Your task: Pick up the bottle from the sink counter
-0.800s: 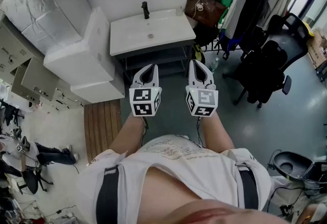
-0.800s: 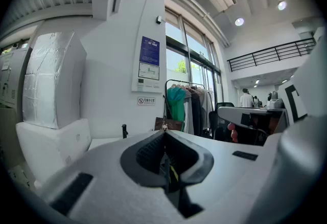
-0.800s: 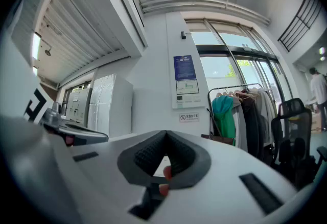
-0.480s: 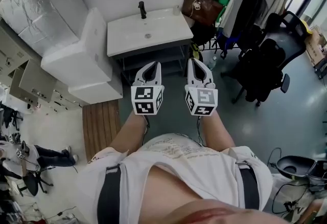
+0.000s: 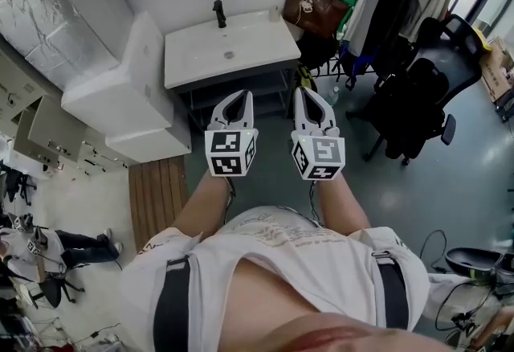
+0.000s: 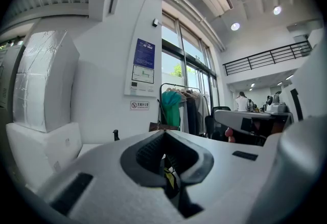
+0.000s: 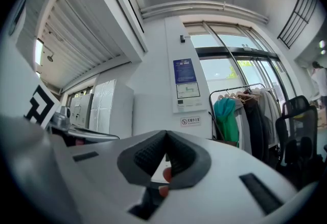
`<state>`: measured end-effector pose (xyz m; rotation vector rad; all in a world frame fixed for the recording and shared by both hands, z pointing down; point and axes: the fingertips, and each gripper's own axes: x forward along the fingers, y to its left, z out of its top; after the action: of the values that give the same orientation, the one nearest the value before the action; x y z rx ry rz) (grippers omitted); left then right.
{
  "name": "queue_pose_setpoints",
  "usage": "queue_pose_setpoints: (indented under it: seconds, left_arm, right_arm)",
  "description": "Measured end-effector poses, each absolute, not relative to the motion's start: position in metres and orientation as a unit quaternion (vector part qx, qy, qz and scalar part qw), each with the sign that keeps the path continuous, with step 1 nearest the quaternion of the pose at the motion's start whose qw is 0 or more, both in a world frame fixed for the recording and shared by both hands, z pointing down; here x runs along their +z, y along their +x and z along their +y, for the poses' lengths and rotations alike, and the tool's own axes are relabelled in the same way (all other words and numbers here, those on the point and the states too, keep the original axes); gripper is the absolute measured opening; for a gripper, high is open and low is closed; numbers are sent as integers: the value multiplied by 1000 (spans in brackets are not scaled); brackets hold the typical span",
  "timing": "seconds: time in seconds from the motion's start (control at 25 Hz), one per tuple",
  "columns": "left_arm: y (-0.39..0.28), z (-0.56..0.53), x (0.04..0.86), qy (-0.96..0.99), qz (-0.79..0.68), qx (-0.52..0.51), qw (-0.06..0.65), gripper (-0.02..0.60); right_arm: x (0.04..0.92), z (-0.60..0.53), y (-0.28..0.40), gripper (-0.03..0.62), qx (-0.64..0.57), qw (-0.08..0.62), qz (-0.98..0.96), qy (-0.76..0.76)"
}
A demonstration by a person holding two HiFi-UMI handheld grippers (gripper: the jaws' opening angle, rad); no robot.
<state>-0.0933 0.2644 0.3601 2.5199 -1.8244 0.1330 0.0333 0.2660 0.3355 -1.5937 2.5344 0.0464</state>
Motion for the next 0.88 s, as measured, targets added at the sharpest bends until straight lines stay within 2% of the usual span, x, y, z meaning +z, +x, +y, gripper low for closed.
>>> queue_pose_setpoints:
  seconds: [0.36,0.56,0.88]
  left_arm:
    - [-53,243,360,802,-596,37,12,21]
    - [-29,239,372,800,-598,29,36,21]
    - [-20,218,384,794,-605,44,38,21]
  right_arm:
    - [336,242,70,21,15,69,850,-521]
    - [347,232,90,21,6,64,854,-517]
    - [361,211,99,21,-6,60,859,-509]
